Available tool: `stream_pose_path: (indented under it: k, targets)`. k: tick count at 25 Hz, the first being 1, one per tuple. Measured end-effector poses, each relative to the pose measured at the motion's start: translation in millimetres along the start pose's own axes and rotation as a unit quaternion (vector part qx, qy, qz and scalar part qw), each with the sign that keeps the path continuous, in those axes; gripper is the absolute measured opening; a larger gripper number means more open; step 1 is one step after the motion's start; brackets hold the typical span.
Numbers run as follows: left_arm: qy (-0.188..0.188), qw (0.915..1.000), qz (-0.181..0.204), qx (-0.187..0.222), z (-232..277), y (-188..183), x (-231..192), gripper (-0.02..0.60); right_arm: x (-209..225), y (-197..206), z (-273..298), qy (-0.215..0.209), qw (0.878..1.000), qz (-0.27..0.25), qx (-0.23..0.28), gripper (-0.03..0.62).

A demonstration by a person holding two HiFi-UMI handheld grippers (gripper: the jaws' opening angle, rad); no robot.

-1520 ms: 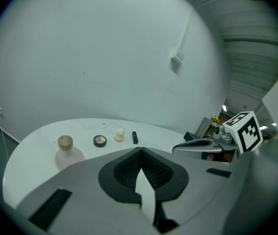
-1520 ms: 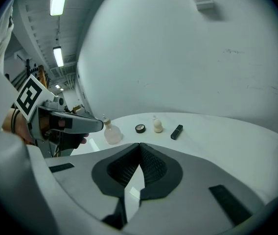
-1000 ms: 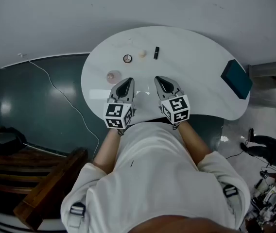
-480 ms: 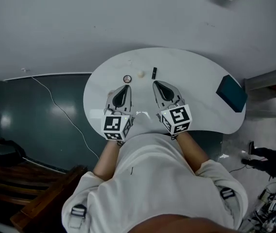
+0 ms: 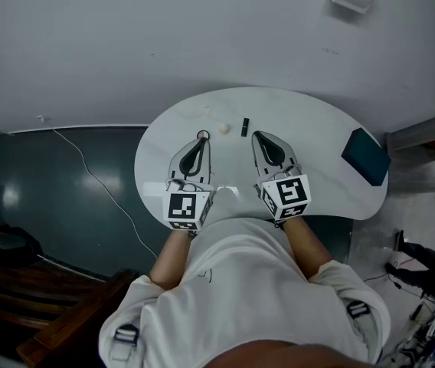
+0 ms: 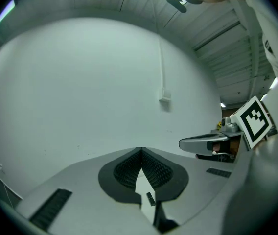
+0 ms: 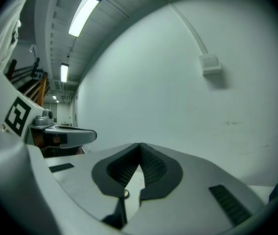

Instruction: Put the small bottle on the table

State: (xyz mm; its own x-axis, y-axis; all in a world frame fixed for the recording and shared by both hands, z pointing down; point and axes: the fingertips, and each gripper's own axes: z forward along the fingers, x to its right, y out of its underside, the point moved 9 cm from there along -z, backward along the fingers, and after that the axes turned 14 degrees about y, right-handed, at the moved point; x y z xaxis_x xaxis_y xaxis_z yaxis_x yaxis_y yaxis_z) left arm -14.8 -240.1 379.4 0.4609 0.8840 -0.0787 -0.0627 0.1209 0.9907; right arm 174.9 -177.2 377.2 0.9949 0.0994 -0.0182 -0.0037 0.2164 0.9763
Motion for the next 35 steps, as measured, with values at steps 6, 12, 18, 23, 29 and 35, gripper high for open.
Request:
stream_pose_path:
  k: [6,12,18,23,29,35]
  targets:
    - [-0.001,1.0000,0.006,-0.003,-2.0,-1.0,2.7,0.012,-2.0,0.5,-1.9,-0.001,1.000,0.002,0.000,-0.002]
    - [-0.005,1.0000,0.004,0.006,-1.1,-1.6,0.1,0.012,3.2,-3.0,-1.7,0.011,1.000,0.000,0.012,-0.002]
    - [-0.007,1.0000,-0.002,0.003,-4.4,0.8,-0.8,0.012,4.1,0.3,-4.8,0.016,1.000,0.003,0.008,-0.002]
    - [-0.005,1.0000,0.000,0.004,-3.0,0.1,0.3,0.012,4.2,0.5,-4.5,0.017,1.000,0.003,0.008,-0.002]
    - [-0.009,0.9999,-0.004,0.005,-4.4,0.7,-1.4,0.012,2.1,0.9,-4.4,0.013,1.000,0.000,0.004,-0.002]
    - [-0.006,1.0000,-0.005,0.005,-4.1,2.4,-3.1,0.012,-1.8,0.1,-2.2,0.007,1.000,-0.011,0.004,-0.002]
